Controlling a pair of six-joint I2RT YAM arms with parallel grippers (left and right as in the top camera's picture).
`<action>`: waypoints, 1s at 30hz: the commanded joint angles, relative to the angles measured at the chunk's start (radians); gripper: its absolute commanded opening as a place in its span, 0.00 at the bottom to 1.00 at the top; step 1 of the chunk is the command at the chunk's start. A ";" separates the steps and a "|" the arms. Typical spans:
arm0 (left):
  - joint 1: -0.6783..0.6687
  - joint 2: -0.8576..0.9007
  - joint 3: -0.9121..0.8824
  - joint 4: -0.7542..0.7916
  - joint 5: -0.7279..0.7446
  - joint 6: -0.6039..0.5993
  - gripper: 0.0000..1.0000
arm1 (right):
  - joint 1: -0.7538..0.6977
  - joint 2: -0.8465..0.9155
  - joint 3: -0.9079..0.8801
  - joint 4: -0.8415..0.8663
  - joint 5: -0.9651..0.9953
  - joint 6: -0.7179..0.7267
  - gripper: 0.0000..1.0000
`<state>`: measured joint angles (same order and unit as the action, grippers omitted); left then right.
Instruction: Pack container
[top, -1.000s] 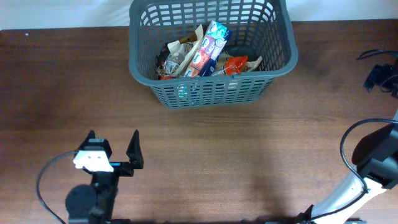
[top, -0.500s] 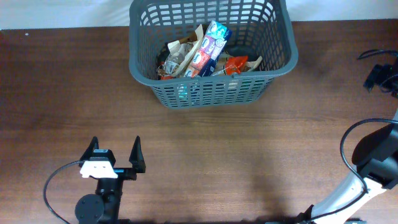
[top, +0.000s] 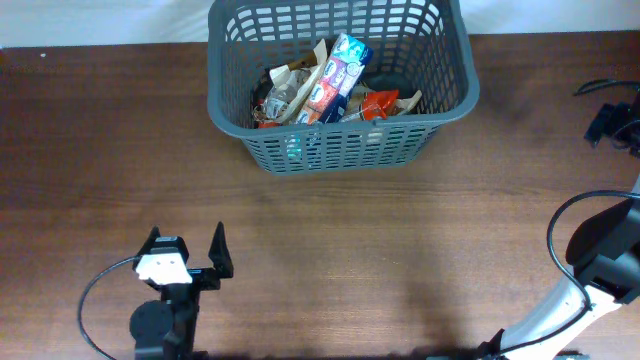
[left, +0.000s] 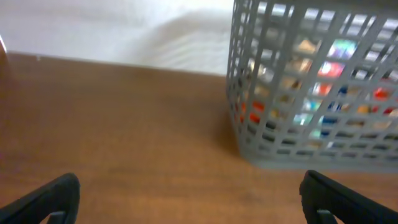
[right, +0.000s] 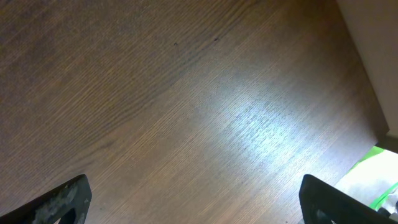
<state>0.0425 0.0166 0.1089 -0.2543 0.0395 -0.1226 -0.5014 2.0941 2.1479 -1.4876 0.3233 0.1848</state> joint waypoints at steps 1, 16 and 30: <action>0.006 -0.012 -0.027 -0.012 -0.011 0.042 0.99 | -0.003 -0.006 -0.005 0.001 0.002 0.015 0.99; 0.006 -0.011 -0.027 -0.012 0.020 0.232 0.99 | -0.003 -0.006 -0.005 0.001 0.002 0.015 0.99; 0.006 -0.011 -0.027 -0.008 0.027 0.229 0.99 | -0.003 -0.006 -0.005 0.001 0.002 0.015 0.99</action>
<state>0.0425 0.0166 0.0898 -0.2653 0.0525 0.0872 -0.5014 2.0941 2.1479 -1.4876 0.3233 0.1848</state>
